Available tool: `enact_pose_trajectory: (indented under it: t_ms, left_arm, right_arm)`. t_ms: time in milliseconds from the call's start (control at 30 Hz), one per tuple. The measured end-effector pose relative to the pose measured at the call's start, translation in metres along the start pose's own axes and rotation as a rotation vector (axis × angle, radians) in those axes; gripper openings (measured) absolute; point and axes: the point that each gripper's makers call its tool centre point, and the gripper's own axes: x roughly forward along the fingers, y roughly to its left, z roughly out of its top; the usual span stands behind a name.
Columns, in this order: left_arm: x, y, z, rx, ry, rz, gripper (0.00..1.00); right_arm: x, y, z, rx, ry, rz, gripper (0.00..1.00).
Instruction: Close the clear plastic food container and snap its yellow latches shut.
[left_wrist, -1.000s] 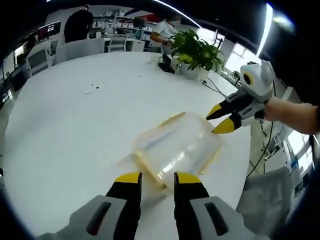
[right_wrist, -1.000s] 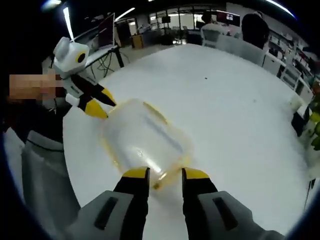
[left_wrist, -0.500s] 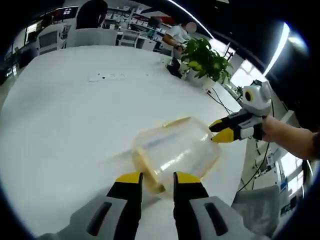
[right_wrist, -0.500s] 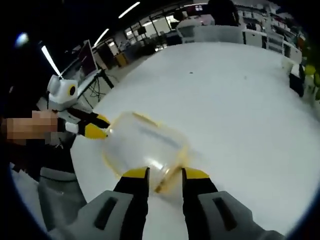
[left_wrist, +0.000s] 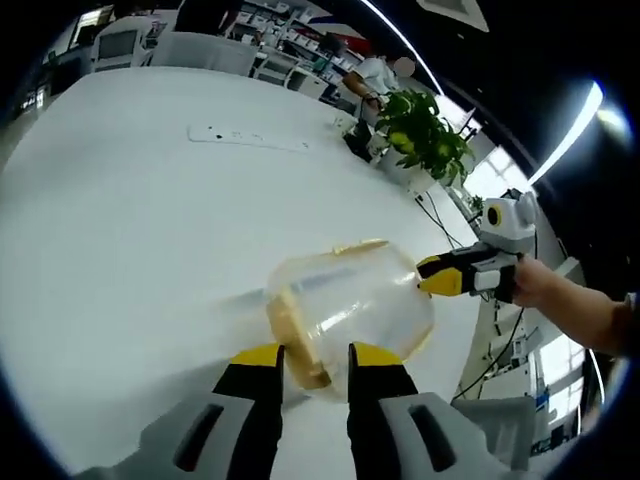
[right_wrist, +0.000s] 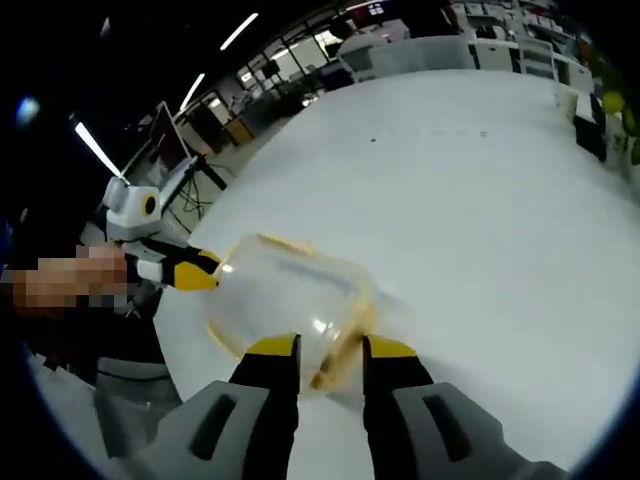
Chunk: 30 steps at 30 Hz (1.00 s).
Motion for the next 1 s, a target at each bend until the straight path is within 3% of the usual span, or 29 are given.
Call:
enact_pose_trajectory:
  t_ms: [633, 667, 833, 1000]
  left_arm:
    - [0.0030, -0.0009, 0.0008, 0.006, 0.015, -0.028, 0.13]
    - [0.0034, -0.0021, 0.0016, -0.038, 0.004, -0.023, 0.13]
    - [0.0058, -0.0065, 0.0014, -0.009, 0.002, -0.022, 0.13]
    - [0.0067, -0.0088, 0.0001, -0.005, 0.004, -0.020, 0.13]
  right_arm:
    - [0.0003, 0.0008, -0.0011, 0.056, -0.004, 0.010, 0.19]
    - [-0.0008, 0.0004, -0.0025, 0.060, 0.004, 0.007, 0.19]
    - [-0.0021, -0.0013, -0.0029, 0.065, 0.007, 0.008, 0.18]
    - [-0.0016, -0.0044, -0.0019, 0.137, -0.014, 0.032, 0.15]
